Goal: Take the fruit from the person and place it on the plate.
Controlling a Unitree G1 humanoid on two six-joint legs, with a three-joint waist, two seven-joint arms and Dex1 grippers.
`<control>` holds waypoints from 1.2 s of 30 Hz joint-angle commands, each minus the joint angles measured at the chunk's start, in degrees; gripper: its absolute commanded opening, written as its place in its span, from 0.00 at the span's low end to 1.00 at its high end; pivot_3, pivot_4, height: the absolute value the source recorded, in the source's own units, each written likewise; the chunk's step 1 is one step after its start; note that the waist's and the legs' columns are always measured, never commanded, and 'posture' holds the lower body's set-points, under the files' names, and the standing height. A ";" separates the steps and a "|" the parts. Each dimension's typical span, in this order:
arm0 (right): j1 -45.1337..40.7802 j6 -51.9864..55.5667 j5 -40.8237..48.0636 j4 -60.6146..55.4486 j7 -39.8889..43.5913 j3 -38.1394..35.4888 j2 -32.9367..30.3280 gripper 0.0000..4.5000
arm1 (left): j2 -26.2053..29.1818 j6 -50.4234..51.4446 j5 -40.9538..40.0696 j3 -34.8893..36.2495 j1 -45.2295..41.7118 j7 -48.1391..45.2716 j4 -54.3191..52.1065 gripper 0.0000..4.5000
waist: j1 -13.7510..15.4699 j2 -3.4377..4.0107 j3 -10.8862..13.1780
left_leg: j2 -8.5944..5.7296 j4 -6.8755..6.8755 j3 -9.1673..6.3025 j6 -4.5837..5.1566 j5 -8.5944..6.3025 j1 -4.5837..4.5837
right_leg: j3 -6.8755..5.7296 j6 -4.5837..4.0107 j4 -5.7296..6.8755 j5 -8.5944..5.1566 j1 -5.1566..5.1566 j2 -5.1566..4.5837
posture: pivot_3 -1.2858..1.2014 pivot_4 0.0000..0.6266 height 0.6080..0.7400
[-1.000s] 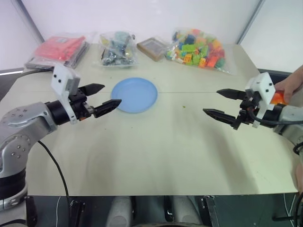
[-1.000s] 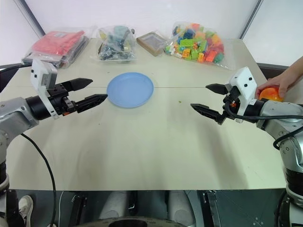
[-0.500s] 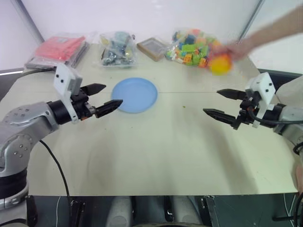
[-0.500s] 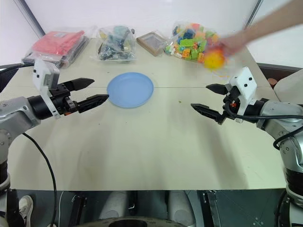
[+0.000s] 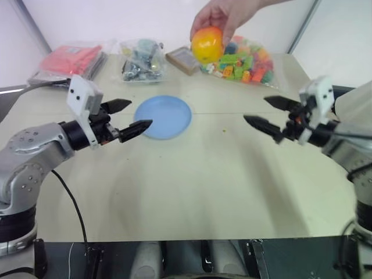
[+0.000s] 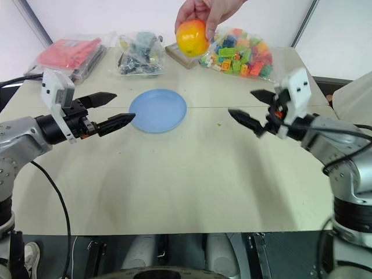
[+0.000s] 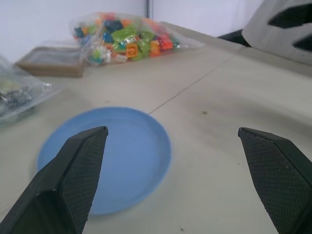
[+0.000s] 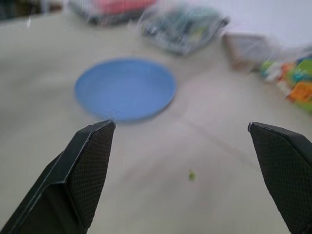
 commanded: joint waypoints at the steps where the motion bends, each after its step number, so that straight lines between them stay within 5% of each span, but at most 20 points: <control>1: -7.10 6.29 8.60 0.09 -12.46 -4.82 8.89 0.99 | -0.64 -4.58 4.17 -1.23 -1.96 0.53 0.56 1.00 | 0.02 0.00 -0.01 | 0.01 0.01 -0.01 -0.01 0.01 -0.01 | -0.01 0.00 0.01 0.00 0.00 0.01 | 0.52 0.24 0.93; 8: -16.42 13.38 26.58 6.33 -37.36 -11.60 25.02 0.99 | -2.62 -10.04 10.20 -3.71 -4.07 1.39 1.90 1.00 | 0.22 -0.01 -0.02 | -0.02 0.00 0.04 -0.03 0.02 -0.08 | -0.02 0.00 0.08 0.01 -0.05 -0.09 | 0.52 0.24 0.93; 13: -18.77 11.60 34.17 9.23 -45.77 -11.95 27.47 0.99 | -2.98 -10.59 11.42 -4.36 -3.79 0.75 1.71 1.00 | -0.02 0.00 -0.02 | -0.01 0.00 0.05 -0.03 0.02 -0.08 | -0.02 0.00 0.08 0.01 -0.08 -0.08 | 0.52 0.24 0.93; 36: -23.51 1.95 40.38 15.44 -47.27 -3.22 26.95 0.99 | -3.89 -9.74 12.06 -4.22 -4.04 0.26 0.51 1.00 | -0.18 0.00 -0.02 | 0.01 -0.02 0.03 -0.02 0.01 -0.09 | -0.01 0.00 0.08 0.01 -0.11 -0.07 | 0.52 0.24 0.93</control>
